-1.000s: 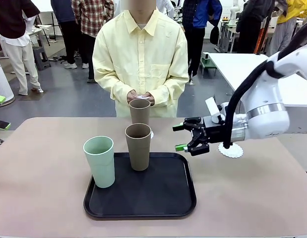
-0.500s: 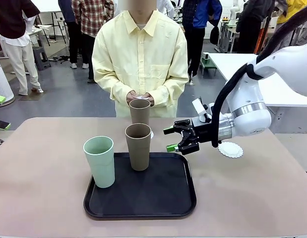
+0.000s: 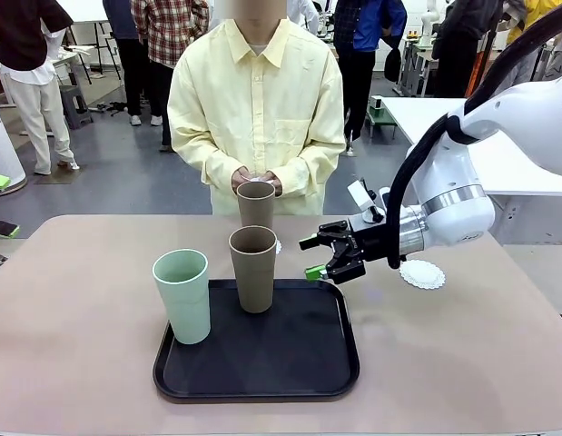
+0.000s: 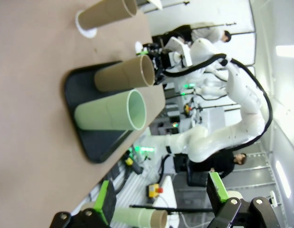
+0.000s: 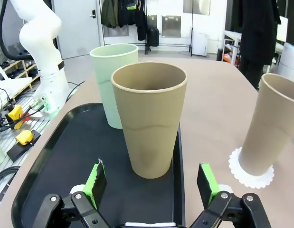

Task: Place coasters on the table and set cups on them.
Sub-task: Take one Reusable plastic cup from the Flat Tray and place it on a coaster set by the human.

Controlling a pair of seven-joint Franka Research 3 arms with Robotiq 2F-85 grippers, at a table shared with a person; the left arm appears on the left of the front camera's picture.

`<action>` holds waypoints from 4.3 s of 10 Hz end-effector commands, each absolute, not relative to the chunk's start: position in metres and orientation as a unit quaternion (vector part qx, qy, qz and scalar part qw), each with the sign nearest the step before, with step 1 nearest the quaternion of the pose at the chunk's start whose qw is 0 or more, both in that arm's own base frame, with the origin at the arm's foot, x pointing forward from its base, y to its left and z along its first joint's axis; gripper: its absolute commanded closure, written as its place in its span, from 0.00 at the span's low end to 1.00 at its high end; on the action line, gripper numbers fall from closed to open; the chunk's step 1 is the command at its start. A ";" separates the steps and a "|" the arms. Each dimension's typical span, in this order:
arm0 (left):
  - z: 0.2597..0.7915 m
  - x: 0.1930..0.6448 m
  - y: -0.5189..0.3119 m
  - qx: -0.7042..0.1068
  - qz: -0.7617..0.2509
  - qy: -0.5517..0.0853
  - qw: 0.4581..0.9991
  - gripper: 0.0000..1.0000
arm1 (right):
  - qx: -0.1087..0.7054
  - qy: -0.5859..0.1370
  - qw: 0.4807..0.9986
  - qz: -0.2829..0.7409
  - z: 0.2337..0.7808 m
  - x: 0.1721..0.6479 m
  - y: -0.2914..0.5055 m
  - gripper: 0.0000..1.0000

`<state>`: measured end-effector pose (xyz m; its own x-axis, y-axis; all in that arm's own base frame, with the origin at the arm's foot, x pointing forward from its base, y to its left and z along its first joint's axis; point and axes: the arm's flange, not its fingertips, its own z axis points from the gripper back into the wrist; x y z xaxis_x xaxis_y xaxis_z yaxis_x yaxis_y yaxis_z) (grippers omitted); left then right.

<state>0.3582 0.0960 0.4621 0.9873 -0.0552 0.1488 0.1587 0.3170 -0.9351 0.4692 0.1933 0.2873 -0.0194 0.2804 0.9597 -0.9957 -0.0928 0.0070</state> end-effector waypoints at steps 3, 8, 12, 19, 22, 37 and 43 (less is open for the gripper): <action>0.463 0.358 0.097 -0.584 -0.071 -0.050 0.807 0.00 | 0.476 -0.403 0.524 0.580 0.275 0.480 0.215 0.00; 0.463 0.358 0.097 -0.584 -0.071 -0.050 0.807 0.00 | 0.483 -0.402 0.509 0.588 0.264 0.484 0.249 0.00; 0.463 0.358 0.097 -0.584 -0.071 -0.050 0.807 0.00 | 0.489 -0.397 0.491 0.602 0.255 0.481 0.259 0.00; 0.463 0.358 0.097 -0.584 -0.071 -0.050 0.807 0.00 | 0.506 -0.384 0.476 0.608 0.241 0.488 0.284 0.00; 0.463 0.358 0.097 -0.584 -0.071 -0.050 0.807 0.00 | 0.517 -0.369 0.468 0.614 0.238 0.490 0.301 0.00; 0.463 0.358 0.097 -0.584 -0.071 -0.050 0.807 0.00 | 0.469 -0.471 0.550 0.506 0.379 0.438 0.212 0.75; 0.463 0.358 0.097 -0.584 -0.071 -0.050 0.807 0.00 | 0.437 -0.505 0.580 0.467 0.431 0.418 0.136 0.75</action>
<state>0.3585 0.0959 0.4621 0.9873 -0.0556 0.1486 0.1586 0.3172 -0.9350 0.4155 0.1243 0.4282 0.0734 0.1002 0.9923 -0.9762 0.2109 0.0509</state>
